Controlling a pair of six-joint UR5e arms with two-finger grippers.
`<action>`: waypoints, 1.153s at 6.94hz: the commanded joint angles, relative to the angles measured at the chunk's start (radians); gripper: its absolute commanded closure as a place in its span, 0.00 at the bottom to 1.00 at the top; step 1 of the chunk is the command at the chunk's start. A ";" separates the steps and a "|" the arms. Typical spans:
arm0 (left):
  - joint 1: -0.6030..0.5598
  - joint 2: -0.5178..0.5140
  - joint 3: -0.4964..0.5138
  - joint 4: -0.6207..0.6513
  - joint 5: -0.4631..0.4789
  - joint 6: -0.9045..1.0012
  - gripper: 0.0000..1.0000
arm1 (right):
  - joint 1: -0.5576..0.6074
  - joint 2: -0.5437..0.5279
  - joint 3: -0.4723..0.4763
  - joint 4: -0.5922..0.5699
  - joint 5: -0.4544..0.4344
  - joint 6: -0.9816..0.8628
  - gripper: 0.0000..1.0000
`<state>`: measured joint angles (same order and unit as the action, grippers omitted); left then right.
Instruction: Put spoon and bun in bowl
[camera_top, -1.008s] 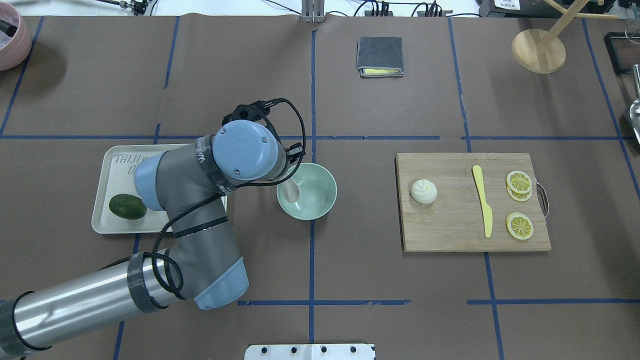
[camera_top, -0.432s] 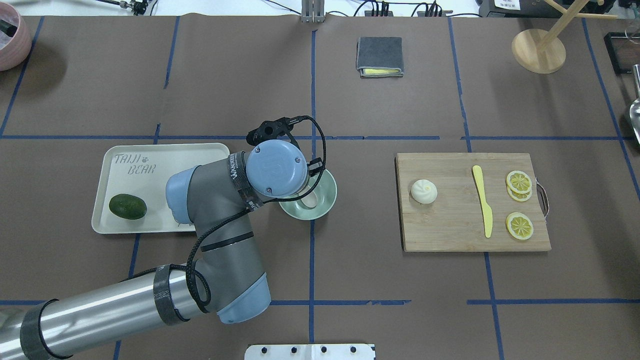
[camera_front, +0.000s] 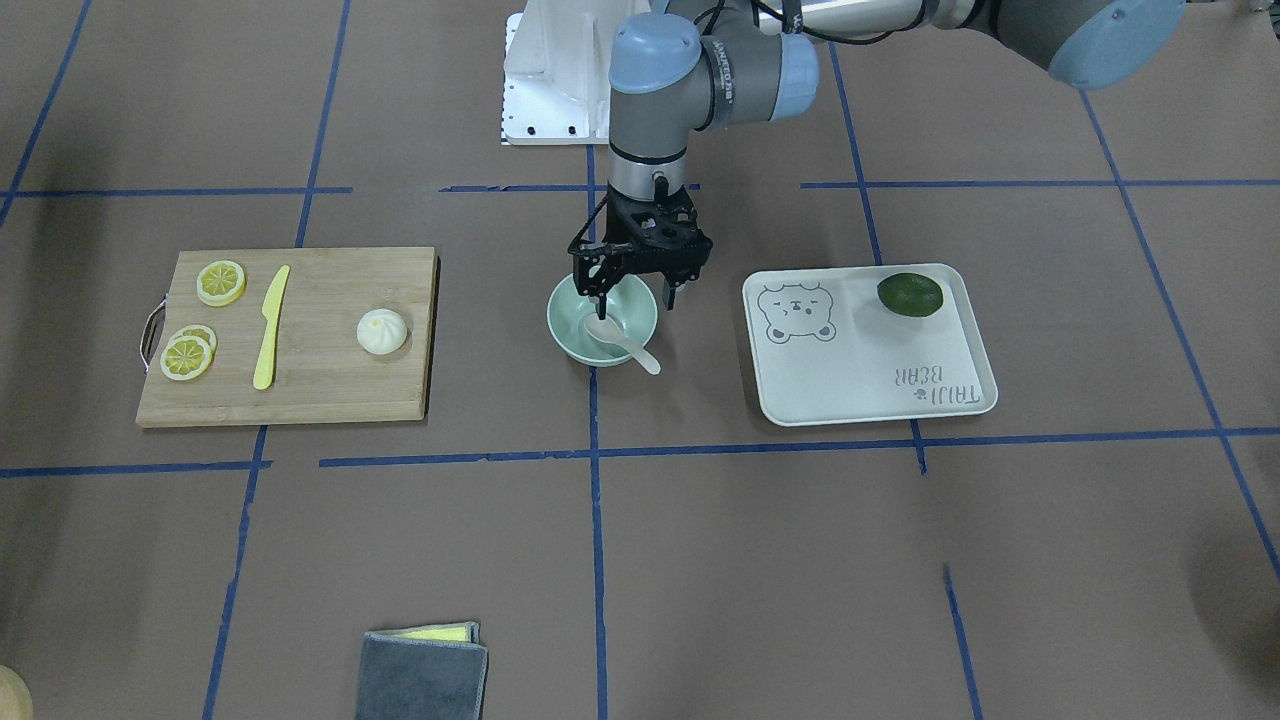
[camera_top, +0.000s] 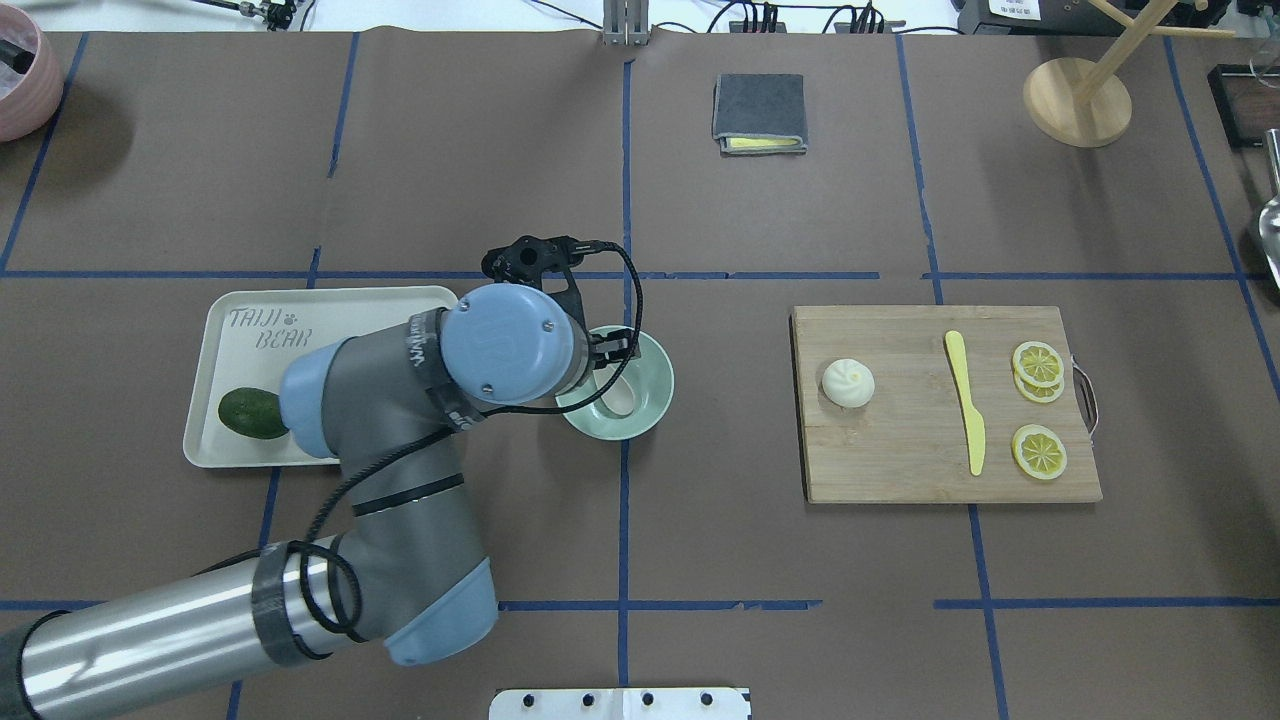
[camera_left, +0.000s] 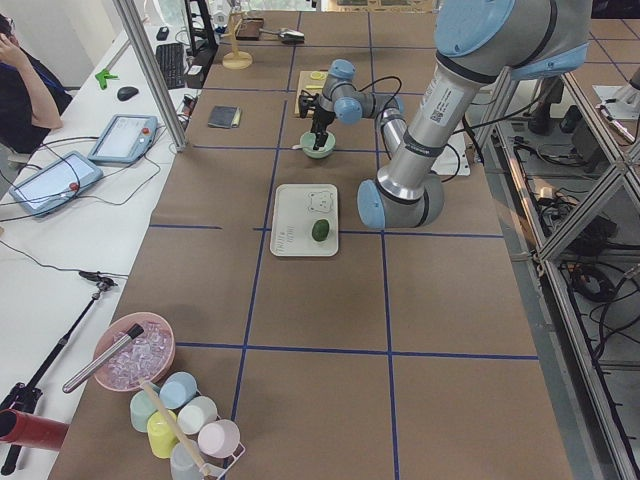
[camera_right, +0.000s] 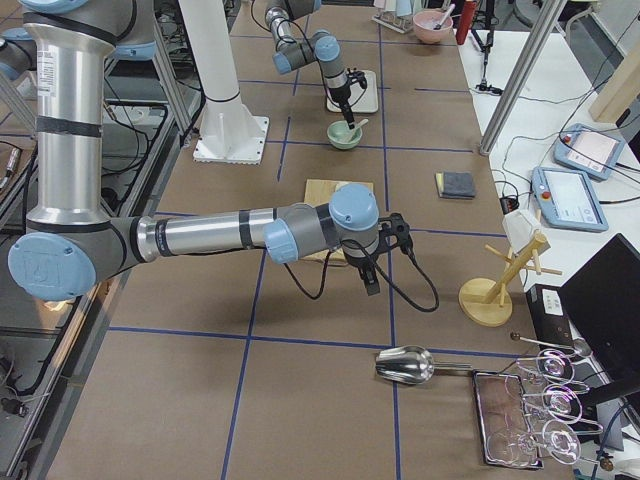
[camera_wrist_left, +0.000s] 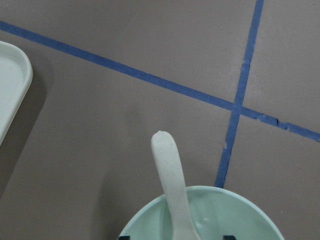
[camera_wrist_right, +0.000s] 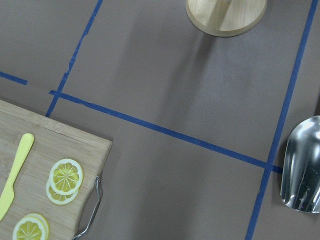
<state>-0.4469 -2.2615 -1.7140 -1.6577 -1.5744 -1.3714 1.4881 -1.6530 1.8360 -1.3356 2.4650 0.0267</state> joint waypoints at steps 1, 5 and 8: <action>-0.102 0.104 -0.136 0.001 -0.050 0.363 0.00 | -0.092 0.022 0.066 0.056 -0.009 0.179 0.00; -0.573 0.333 -0.142 -0.001 -0.550 0.968 0.00 | -0.377 0.168 0.124 0.125 -0.177 0.683 0.00; -0.825 0.531 -0.055 0.009 -0.630 1.153 0.00 | -0.595 0.416 0.123 -0.107 -0.357 0.896 0.00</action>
<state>-1.1748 -1.7869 -1.8118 -1.6536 -2.1847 -0.2868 0.9788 -1.3415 1.9589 -1.3356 2.1885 0.8540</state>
